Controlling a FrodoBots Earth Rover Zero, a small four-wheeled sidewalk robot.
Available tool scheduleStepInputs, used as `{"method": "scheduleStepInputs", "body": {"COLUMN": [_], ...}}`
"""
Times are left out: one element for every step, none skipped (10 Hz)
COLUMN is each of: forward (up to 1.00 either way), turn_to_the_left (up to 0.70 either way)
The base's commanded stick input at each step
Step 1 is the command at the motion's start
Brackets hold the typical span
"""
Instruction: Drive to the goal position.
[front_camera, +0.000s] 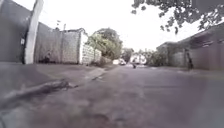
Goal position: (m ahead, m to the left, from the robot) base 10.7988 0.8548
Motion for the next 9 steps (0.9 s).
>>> {"method": "scheduleStepInputs", "body": {"forward": [1.00, 1.00, 1.00, 1.00, 1.00, 1.00, 1.00, 1.00, 1.00], "turn_to_the_left": [-0.16, -0.31, -0.40, -0.38, -0.22, 0.00, 0.00, 0.00, 0.00]}}
